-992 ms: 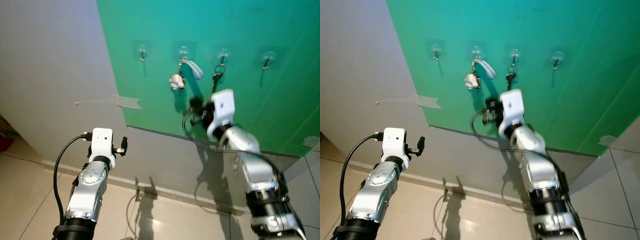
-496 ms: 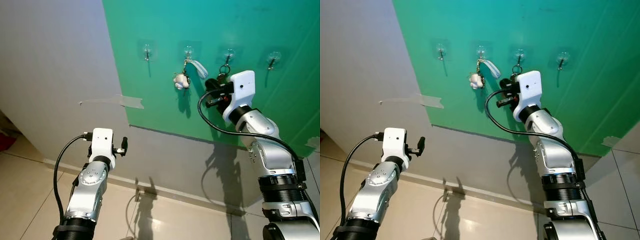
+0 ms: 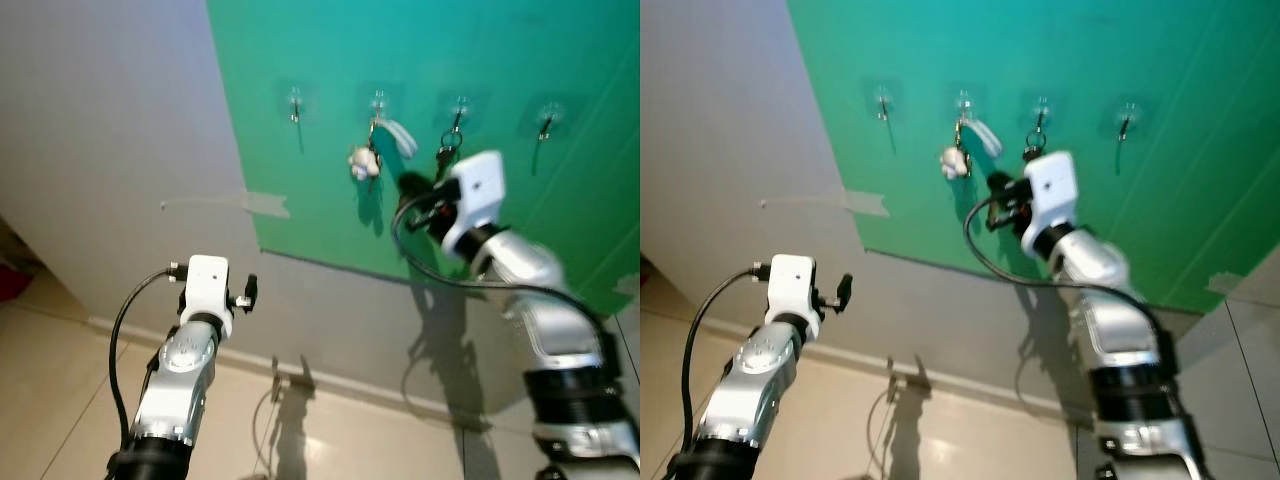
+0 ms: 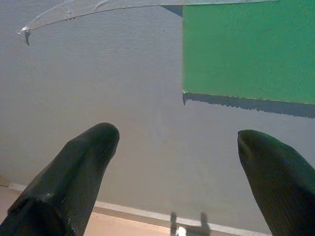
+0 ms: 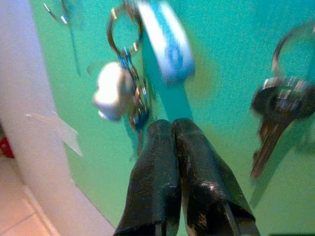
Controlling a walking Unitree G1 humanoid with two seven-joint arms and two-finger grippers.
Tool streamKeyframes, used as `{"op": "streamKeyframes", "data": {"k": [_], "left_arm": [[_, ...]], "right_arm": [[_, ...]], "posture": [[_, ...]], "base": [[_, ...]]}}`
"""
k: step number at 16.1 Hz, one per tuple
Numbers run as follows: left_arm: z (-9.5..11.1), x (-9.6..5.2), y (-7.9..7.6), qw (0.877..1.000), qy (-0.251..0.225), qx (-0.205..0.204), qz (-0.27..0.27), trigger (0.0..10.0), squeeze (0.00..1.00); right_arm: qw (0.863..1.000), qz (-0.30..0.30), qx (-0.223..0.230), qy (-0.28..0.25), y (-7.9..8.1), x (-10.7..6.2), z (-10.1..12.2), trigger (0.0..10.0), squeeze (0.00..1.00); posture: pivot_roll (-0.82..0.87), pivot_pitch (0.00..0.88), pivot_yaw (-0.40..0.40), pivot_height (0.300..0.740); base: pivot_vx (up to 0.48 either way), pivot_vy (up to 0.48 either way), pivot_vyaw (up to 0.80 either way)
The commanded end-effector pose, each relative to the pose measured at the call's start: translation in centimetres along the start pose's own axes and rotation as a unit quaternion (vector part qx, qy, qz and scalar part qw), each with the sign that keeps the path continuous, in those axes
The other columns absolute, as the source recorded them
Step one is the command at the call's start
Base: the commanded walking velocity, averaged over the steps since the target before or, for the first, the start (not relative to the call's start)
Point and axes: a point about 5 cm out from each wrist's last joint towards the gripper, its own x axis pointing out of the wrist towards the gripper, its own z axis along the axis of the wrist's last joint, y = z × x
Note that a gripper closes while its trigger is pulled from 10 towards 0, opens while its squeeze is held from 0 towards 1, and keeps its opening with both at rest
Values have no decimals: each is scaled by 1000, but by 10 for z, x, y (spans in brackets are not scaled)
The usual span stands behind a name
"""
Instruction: Hang keys on a hook
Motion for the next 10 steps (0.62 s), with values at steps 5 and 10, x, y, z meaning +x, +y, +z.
{"op": "streamKeyframes", "data": {"k": [5, 10], "left_arm": [[1, 1, 0, 1000, 0, 5, -1, 10000, 0], [2, 3, -2, 1000, -3, 3, 0, 10000, 0]], "right_arm": [[997, 52, 5, -64, -2, -7, 59, 10000, 0], [988, 118, 13, -97, 21, 13, 87, 10000, 0]], "posture": [[-121, 0, 34, 740], [-110, 0, 21, 740]], "base": [[0, 0, 0], [0, 0, 0]]}}
